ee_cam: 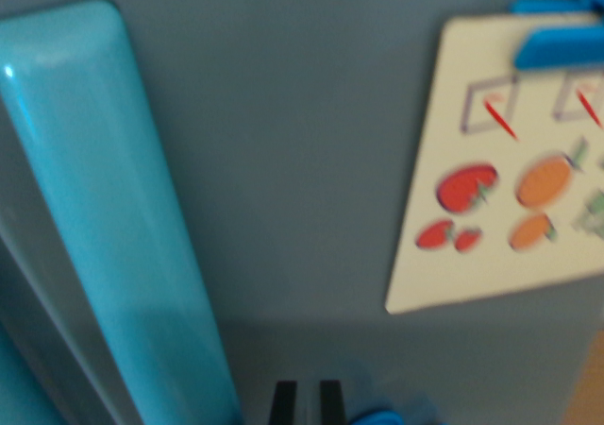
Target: Close fridge door
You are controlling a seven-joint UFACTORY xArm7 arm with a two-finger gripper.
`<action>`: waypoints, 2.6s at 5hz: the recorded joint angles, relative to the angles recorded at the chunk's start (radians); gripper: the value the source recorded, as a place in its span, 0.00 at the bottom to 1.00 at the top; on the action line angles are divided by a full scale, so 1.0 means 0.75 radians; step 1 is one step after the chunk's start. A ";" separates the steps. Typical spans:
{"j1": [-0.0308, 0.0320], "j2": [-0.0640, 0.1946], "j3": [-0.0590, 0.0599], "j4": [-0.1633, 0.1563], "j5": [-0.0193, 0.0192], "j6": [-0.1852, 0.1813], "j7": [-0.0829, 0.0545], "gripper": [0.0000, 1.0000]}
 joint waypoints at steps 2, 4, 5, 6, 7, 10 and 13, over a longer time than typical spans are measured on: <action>0.0000 0.038 0.022 0.032 0.0000 0.000 0.000 1.00; 0.0000 0.071 0.048 0.054 0.0000 0.000 0.000 1.00; 0.0000 0.071 0.048 0.054 0.0000 0.000 0.000 1.00; 0.0000 0.092 0.054 0.085 0.0000 0.000 0.000 1.00; 0.0000 0.092 0.054 0.085 0.0000 0.000 0.000 1.00; 0.0000 0.107 0.061 0.103 -0.0002 0.000 0.000 1.00; -0.0004 0.107 0.060 0.103 -0.0002 0.000 0.000 1.00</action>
